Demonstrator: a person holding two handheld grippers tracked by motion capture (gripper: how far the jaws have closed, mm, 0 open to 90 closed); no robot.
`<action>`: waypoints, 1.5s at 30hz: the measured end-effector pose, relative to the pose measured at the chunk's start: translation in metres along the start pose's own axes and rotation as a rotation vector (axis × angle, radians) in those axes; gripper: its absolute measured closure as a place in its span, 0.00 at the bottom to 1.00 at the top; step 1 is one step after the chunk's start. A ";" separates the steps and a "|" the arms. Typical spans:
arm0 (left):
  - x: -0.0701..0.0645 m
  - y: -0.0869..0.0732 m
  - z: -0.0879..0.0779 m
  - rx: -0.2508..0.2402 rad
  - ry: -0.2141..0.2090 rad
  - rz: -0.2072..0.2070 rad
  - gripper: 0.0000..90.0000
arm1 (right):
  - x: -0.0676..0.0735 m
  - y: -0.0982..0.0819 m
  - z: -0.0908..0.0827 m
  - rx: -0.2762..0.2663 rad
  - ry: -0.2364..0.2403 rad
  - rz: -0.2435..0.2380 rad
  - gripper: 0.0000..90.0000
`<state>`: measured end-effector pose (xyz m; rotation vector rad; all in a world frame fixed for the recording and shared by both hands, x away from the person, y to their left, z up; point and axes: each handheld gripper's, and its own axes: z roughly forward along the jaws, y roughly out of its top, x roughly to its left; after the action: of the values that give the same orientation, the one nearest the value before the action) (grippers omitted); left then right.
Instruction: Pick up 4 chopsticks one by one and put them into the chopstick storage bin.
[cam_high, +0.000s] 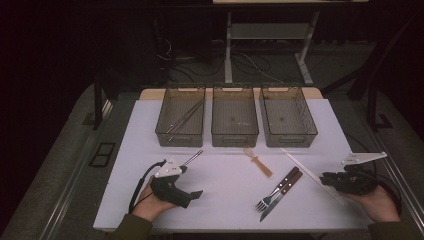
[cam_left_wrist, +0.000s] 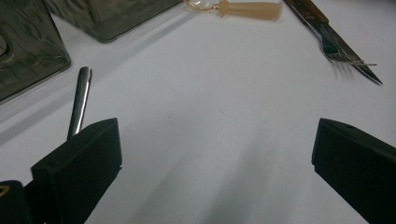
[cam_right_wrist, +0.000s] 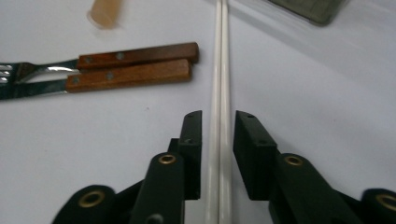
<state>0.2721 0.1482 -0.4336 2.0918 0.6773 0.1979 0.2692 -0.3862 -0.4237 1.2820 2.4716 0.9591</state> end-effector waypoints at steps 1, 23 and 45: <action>0.000 0.000 0.000 0.000 -0.001 0.001 0.00 | -0.001 -0.001 0.000 0.009 -0.002 0.003 0.84; -0.001 0.000 0.001 0.008 -0.001 0.002 0.01 | -0.003 -0.003 0.009 0.081 -0.026 -0.027 0.92; -0.001 0.000 0.002 0.013 0.000 0.002 0.01 | -0.012 -0.002 0.014 0.088 -0.046 -0.070 0.92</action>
<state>0.2723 0.1461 -0.4350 2.1053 0.6779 0.1951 0.2814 -0.3901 -0.4368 1.2204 2.5305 0.8040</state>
